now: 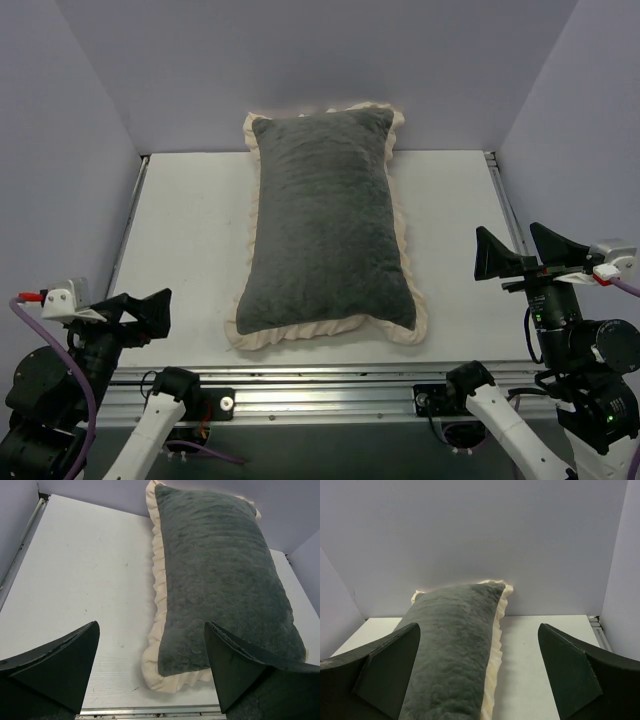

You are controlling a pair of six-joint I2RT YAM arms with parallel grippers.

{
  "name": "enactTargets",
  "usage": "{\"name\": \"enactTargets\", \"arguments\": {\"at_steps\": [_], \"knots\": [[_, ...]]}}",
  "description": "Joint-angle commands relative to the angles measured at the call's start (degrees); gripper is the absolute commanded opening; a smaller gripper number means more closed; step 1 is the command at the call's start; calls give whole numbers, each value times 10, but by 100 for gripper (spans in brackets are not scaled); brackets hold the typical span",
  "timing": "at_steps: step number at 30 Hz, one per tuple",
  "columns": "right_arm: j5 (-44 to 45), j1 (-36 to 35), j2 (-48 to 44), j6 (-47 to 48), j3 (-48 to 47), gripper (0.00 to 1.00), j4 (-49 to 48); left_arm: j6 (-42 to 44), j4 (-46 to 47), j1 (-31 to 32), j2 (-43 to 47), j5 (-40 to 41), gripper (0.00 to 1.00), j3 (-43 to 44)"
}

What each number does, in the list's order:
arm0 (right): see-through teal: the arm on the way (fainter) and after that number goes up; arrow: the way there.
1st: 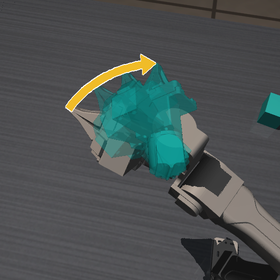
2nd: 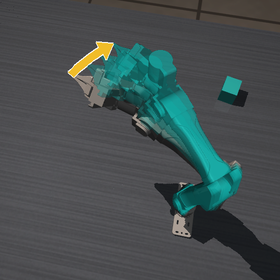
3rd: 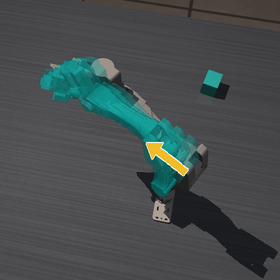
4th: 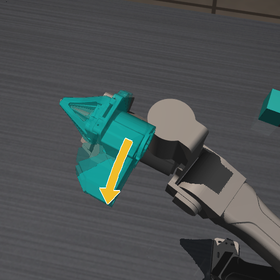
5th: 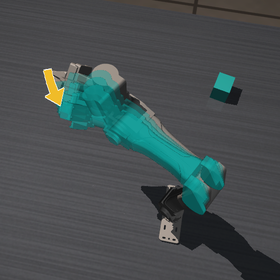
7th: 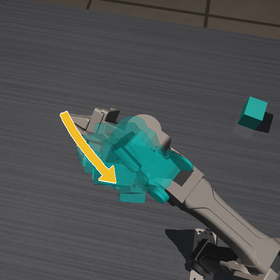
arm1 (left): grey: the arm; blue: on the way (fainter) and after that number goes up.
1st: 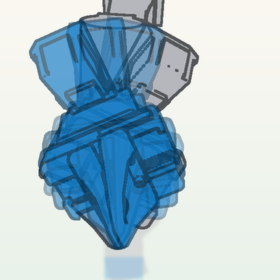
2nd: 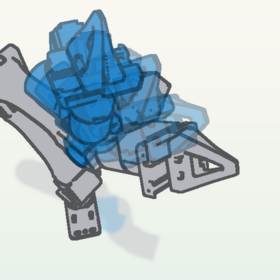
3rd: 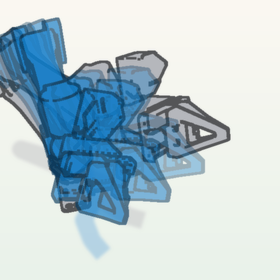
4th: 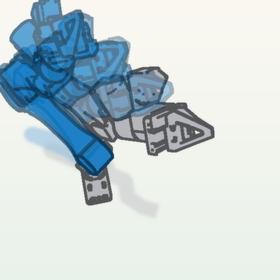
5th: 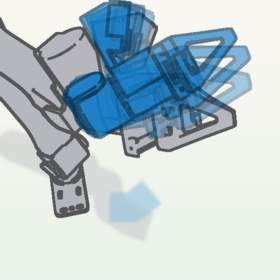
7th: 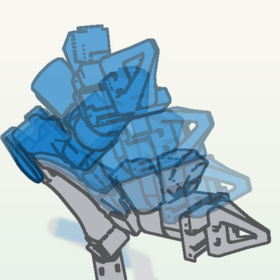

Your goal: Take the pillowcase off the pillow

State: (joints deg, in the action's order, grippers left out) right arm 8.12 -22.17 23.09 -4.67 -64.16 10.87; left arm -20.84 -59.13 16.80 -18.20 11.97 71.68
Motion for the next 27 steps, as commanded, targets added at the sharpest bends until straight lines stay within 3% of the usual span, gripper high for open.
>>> {"name": "enactTargets", "arguments": {"at_steps": [1,15,21,27], "knots": [[5,-2,9,-3,1,100,-38,-1,35,1,-22,-17,94,-9],[11,-2,99,-56,3,100,3,-14,90,1,-75,-52,94,-58],[83,-2,142,-168,58,100,-26,-53,192,1,-137,-139,94,-131],[70,-1,286,-224,47,100,-30,-57,255,1,-258,-156,94,-122]]}}
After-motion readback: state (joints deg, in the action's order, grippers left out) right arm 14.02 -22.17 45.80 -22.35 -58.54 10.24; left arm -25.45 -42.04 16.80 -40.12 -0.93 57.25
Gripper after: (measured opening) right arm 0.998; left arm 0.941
